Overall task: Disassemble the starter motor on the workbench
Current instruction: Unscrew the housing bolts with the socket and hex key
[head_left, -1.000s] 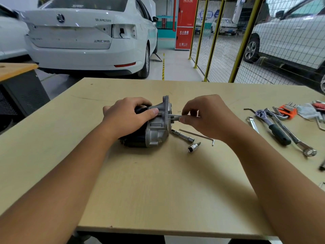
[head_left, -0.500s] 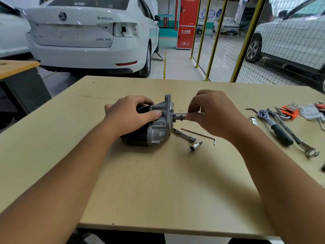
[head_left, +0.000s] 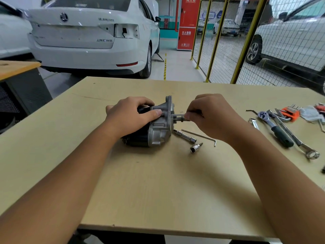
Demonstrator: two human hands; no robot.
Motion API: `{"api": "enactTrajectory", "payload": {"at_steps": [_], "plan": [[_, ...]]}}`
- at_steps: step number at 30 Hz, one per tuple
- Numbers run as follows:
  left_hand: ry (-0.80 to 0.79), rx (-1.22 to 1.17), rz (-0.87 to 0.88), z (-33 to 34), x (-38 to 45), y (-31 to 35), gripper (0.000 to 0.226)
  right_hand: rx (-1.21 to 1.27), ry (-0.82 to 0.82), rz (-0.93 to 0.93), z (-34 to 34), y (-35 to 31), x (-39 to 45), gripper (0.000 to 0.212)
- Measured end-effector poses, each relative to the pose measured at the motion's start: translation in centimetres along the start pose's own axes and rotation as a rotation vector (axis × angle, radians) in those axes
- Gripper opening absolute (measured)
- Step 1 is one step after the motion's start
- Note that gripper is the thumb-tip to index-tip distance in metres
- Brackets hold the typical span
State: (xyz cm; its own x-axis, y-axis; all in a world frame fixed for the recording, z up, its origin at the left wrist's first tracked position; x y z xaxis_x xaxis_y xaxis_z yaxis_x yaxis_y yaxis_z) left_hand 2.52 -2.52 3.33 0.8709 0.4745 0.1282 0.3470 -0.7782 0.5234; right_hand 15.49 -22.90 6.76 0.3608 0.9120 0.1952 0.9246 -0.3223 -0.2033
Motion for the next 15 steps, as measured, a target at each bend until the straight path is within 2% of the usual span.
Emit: {"api": "enactTrajectory", "payload": {"at_steps": [6, 10, 15], "plan": [[-0.004, 0.018, -0.001, 0.06, 0.08, -0.15, 0.062, 0.011, 0.010, 0.013, -0.04, -0.07, -0.21, 0.010], [-0.001, -0.004, 0.007, 0.10, 0.13, -0.15, 0.056, 0.073, -0.073, 0.007, 0.19, 0.15, -0.42, 0.013], [-0.006, -0.007, 0.001, 0.20, 0.19, -0.20, 0.054, 0.000, -0.139, 0.027, 0.05, 0.39, -0.16, 0.022]]}}
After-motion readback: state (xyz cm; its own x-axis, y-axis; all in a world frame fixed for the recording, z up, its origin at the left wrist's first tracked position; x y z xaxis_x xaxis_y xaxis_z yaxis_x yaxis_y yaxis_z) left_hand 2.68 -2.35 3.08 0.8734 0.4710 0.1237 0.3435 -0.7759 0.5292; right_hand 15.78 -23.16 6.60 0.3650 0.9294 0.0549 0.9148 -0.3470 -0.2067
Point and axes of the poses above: each hand's wrist, its own x-axis towards the middle knuckle, its own z-axis out of the palm, y = z × x, the point moved 2 cm from there along x, towards the middle knuckle, and after that the axes turned 15 degrees about -y, right-handed, at the moved point
